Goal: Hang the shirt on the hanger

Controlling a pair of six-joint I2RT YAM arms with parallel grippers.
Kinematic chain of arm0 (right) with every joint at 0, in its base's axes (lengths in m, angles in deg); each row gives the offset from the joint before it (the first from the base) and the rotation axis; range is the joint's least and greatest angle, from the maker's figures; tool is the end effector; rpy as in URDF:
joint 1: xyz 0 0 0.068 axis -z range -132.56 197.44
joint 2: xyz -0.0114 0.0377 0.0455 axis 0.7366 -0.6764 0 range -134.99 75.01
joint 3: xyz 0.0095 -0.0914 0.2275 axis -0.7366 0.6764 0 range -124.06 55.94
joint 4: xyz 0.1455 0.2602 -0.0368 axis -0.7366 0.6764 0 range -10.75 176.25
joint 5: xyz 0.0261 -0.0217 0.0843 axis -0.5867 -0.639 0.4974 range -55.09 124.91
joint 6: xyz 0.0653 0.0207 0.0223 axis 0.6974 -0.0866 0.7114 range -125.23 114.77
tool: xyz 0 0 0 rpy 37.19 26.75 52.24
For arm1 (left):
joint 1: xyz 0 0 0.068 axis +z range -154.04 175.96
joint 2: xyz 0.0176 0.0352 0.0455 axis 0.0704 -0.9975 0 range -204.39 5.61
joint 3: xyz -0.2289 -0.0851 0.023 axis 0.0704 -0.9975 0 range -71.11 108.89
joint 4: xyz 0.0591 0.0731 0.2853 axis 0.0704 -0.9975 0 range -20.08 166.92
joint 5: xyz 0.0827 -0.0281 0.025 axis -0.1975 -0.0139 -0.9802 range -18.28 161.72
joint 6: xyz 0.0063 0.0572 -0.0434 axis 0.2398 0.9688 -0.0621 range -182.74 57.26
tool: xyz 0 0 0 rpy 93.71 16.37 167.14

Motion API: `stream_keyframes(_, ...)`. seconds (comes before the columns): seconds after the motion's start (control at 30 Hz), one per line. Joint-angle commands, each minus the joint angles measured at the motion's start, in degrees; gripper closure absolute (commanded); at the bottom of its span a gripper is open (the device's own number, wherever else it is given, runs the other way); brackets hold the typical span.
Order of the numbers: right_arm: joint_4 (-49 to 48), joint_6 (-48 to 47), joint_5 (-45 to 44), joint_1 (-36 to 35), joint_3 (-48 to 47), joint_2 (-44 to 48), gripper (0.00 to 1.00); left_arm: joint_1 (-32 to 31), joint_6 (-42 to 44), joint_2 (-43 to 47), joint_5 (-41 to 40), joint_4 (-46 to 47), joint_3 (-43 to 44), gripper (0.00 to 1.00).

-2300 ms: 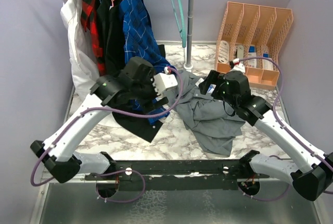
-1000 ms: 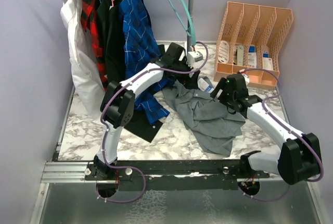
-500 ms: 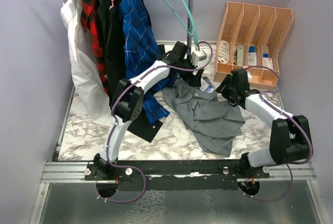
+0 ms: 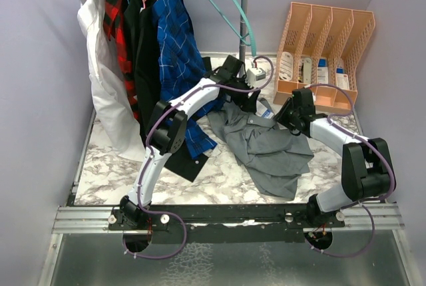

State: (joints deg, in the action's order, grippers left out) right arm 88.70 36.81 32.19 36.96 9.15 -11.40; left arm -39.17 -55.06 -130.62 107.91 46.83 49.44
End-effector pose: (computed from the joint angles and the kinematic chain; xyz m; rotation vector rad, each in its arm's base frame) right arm 0.3461 0.0612 0.1114 0.6894 2.3594 0.3533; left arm 0.4434 -0.3550 0.1693 1.1540 2.0845 -0.9774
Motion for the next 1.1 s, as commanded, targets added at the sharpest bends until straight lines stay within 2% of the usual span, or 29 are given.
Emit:
stream_keyframes(0.0, -3.31, -0.73, 1.92, 0.2, -1.05, -0.68, 0.67, -1.05, 2.5, -0.71, 2.47, -2.82, 0.35, 0.38)
stream_keyframes(0.27, -4.89, -0.78, 4.16, 0.2, -1.21, -2.43, 0.72, -1.25, 4.21, -0.93, 2.82, -5.37, 0.38, 0.47)
stream_keyframes(0.5, -5.88, -0.85, 5.19, 0.2, -0.69, -3.19, 0.72, -1.43, 5.18, 0.36, 1.92, -7.49, 0.1, 0.5)
stream_keyframes(0.53, -6.04, -0.87, 5.45, 0.2, -0.72, -3.08, 0.74, -1.43, 5.43, 0.87, 1.88, -7.87, -0.19, 0.5)
stream_keyframes(0.57, -6.17, -0.98, 5.82, 0.2, -0.75, -2.95, 0.82, -1.43, 5.62, 1.6, 1.73, -8.03, -0.86, 0.49)
stream_keyframes(0.6, -6.2, -1.32, 6.18, 0.2, -0.87, -2.78, 0.95, -1.43, 5.83, 2.42, 1.4, -8.06, -1.81, 0.49)
stream_keyframes(0.63, -6.01, -1.62, 6.67, 0.2, -1.14, -2.51, 0.99, -1.43, 6.1, 3.25, 1.09, -8.06, -2.66, 0.49)
stream_keyframes(0.77, -5.93, -2.79, 7.41, 0.2, -1.41, -0.24, 0.99, -1.43, 6.83, 5.73, -1.26, -7.58, -6.25, 0.5)
stream_keyframes(0.87, -5.52, -3.8, 7.7, 0.2, -1.45, 1.78, 0.99, -1.47, 6.69, 6.32, -2.9, -6.63, -7.78, 0.63)
stream_keyframes(0.97, -5.15, -4.89, 8.52, 0.2, -1.14, 3.27, 0.99, -1.43, 5.74, 6.56, -3.33, -5.92, -7.81, 0.81)
stream_keyframes(1.07, -5.02, -6.11, 9.98, 0.2, -0.61, 3.98, 0.99, -1.43, 4.98, 6.58, -3.31, -5.54, -7.23, 0.87)
